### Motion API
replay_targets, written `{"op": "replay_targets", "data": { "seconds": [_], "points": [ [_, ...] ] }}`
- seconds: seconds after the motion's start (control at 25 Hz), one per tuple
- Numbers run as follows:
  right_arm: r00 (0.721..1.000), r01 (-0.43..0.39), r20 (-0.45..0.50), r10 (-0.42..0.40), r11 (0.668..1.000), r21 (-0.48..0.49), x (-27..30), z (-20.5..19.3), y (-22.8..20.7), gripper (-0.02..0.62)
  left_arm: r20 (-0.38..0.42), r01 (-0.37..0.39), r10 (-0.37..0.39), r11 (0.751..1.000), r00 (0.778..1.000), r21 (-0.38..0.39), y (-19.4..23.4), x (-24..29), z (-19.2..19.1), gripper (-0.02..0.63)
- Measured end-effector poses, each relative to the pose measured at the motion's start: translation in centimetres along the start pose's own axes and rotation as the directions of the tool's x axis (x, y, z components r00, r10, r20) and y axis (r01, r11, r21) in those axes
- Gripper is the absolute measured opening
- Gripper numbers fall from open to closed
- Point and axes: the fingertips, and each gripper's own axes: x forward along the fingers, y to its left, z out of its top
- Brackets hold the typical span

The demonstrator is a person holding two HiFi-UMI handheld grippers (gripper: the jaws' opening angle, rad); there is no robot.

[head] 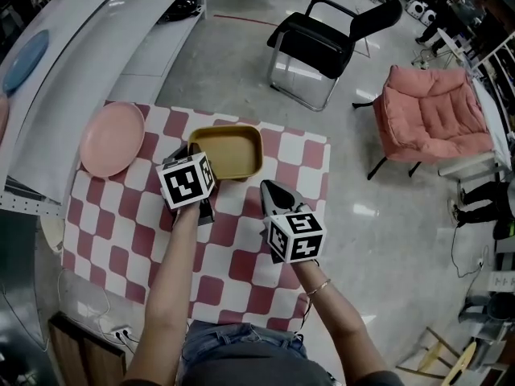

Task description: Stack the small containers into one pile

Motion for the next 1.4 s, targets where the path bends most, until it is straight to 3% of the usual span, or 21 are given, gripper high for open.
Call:
{"op": "replay_targets", "data": {
  "seconds": [0.52, 0.72, 0.84, 1.12, 1.4],
  "points": [
    [1.0, 0.01, -0.026, -0.01, 1.0, 0.022, 0.7, -0.9, -1.5, 0.011, -0.017, -0.051, 0.051, 0.999, 0.999, 0.009, 0.1, 1.1, -1.3, 0.021],
    [1.0, 0.012, -0.021, -0.012, 1.0, 0.022, 0.5, -0.7, -1.4, 0.011, -0.008, -0.024, 0.024, 1.0, 1.0, 0.012, 0.0, 1.0, -1.1, 0.026],
    [1.0, 0.015, -0.015, -0.014, 1.0, 0.021, 0.1, -0.6, -1.3, 0.011, 0.009, -0.02, 0.019, 1.0, 1.0, 0.016, 0.1, 0.2, -0.6, 0.073],
    [1.0, 0.012, 0.002, -0.012, 1.0, 0.017, -1.2, -0.2, -0.6, 0.011, 0.043, -0.017, 0.016, 1.0, 0.999, 0.022, 1.1, -2.5, 0.1, 0.074],
    [0.999, 0.003, 0.035, -0.003, 1.0, 0.003, -3.2, 0.4, 0.5, 0.011, 0.048, 0.049, -0.052, 0.997, 0.998, 0.06, 0.5, -6.2, -1.3, 0.071]
  ]
}}
